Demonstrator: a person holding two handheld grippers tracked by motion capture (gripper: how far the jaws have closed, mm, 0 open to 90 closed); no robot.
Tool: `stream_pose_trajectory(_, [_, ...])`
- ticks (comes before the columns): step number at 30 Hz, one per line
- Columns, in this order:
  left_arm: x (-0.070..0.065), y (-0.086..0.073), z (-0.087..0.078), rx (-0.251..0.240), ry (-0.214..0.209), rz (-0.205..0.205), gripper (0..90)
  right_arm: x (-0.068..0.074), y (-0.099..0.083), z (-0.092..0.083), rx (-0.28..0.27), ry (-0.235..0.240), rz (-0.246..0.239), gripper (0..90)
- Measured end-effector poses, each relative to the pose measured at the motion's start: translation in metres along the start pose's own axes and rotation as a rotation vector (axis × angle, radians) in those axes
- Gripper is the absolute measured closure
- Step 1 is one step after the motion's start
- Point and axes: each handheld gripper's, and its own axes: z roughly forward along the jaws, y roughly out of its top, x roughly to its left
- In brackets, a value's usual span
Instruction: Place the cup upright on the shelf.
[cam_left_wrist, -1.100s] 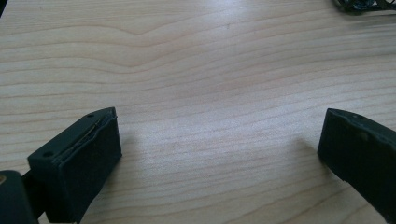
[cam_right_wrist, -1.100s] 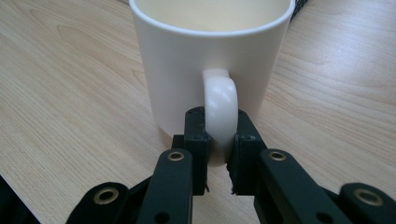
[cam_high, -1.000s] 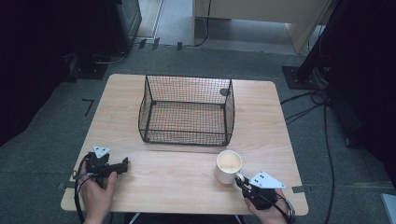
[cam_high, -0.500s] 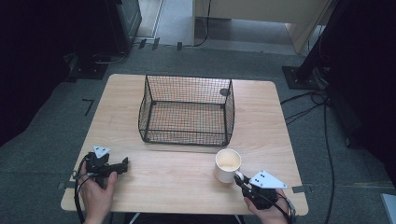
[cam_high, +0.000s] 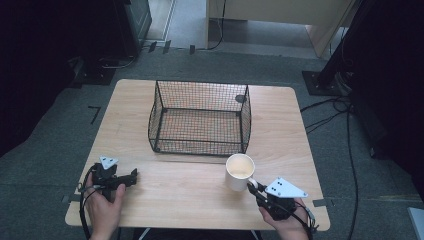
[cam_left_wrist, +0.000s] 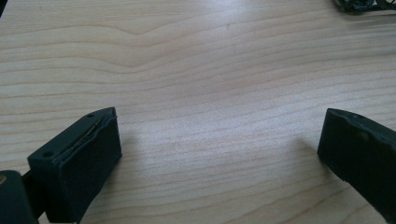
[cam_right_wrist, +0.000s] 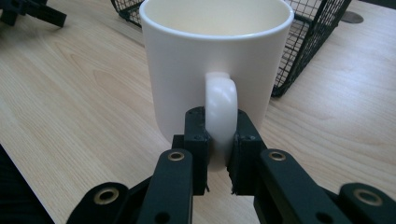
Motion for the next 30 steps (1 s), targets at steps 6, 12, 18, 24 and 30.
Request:
stream_pose_trajectory(6, [0.0, 0.0, 0.0, 0.0, 0.0, 0.0, 0.0, 0.002, 0.008, 0.0, -0.011, 0.008, -0.006, 80.9])
stream_pose_trajectory(12, [0.0, 0.0, 0.0, 0.0, 0.0, 0.0, 0.0, 0.003, 0.018, 0.0, -0.029, 0.019, -0.012, 80.9])
stream_pose_trajectory(18, [0.0, 0.0, 0.0, 0.0, 0.0, 0.0, 0.0, 0.006, 0.03, 0.0, -0.042, 0.024, -0.026, 80.9])
stream_pose_trajectory(24, [0.0, 0.0, 0.0, -0.002, 0.0, -0.002, 0.0, 0.01, 0.043, 0.002, -0.059, 0.04, -0.044, 80.9])
stream_pose_trajectory(30, [0.0, 0.0, 0.0, -0.001, 0.0, -0.002, 0.0, 0.015, 0.056, 0.007, -0.071, 0.054, -0.061, 80.9])
